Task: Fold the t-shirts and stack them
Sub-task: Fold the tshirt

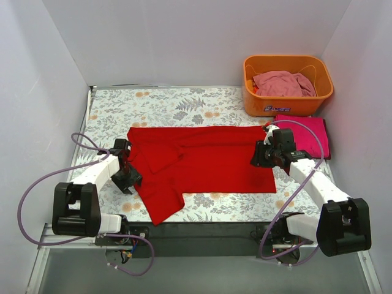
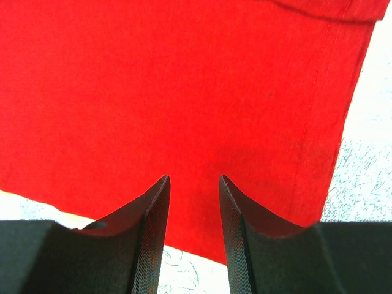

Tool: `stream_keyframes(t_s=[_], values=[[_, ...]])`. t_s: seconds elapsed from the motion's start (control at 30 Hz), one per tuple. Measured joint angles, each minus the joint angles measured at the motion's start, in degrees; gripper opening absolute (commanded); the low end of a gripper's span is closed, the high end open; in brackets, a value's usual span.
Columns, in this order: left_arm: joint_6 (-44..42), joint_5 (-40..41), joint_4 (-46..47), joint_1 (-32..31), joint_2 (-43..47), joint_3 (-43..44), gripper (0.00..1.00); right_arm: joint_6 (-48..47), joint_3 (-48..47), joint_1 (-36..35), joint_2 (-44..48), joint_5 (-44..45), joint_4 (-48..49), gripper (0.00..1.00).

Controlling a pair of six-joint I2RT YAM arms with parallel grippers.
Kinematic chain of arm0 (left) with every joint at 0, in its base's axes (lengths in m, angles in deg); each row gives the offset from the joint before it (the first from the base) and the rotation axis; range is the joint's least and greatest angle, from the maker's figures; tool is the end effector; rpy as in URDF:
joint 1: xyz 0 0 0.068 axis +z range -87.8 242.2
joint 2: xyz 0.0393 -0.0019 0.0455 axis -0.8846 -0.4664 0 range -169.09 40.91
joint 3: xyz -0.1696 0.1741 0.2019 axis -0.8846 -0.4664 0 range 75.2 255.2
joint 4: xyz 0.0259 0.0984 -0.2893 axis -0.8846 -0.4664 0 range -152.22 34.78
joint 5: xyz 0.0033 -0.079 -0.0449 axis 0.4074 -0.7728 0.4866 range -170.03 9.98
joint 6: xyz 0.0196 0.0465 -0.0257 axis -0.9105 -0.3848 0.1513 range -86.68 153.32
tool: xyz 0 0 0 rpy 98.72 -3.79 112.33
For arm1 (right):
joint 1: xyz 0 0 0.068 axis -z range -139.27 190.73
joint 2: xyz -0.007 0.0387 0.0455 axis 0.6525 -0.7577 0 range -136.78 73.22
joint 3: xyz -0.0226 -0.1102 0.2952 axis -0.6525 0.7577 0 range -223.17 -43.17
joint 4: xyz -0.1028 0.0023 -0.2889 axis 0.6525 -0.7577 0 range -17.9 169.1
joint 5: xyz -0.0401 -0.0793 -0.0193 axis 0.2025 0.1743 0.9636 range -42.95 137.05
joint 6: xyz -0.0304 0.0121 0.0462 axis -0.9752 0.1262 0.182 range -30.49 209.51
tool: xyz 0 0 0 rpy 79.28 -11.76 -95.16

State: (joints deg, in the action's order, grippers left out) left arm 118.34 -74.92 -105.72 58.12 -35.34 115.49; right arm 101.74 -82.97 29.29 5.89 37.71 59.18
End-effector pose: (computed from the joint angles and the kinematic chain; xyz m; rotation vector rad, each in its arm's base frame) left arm 0.2256 -0.0126 0.1765 -1.9729 2.3062 0.0306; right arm 0.2583 0.0589 0.2326 -0.0604 2.4199 0.3868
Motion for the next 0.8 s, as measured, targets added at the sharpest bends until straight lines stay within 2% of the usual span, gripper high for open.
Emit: stream_keyframes(t_s=[0.2,0.27,0.47,0.53,0.63,0.67,0.7,0.8], values=[[0.5,-0.2,1.7,0.0,-2.2,-0.4,0.4,0.0,1.6,-0.2,1.9,0.9,-0.1,0.45],[0.6,-0.2,1.9,0.0,-2.3,-0.4,0.35,0.0,1.9,-0.2,2.9,1.8,-0.1,0.45],[0.9,-1.1,2.9,0.0,-2.6,-0.4,0.19,0.9,2.1,-0.2,3.9,3.8,-0.1,0.58],[0.9,-1.3,3.1,0.0,-2.6,-0.4,0.15,1.5,2.6,-0.2,4.1,4.1,-0.1,0.59],[1.0,-1.6,3.7,-0.3,-2.6,-0.4,0.01,2.5,3.5,-0.1,4.7,4.1,-0.5,0.71],[0.9,-1.6,3.8,-0.5,-2.7,-0.4,0.0,2.8,3.7,0.0,4.8,4.2,-0.8,0.81],[0.9,-1.5,3.8,-0.8,-2.7,-0.4,0.0,3.1,3.8,0.2,4.8,4.2,-1.3,0.84],[0.8,-1.2,3.8,-1.3,-2.7,-0.4,0.0,4.0,3.9,1.6,4.8,4.1,-3.3,0.84]])
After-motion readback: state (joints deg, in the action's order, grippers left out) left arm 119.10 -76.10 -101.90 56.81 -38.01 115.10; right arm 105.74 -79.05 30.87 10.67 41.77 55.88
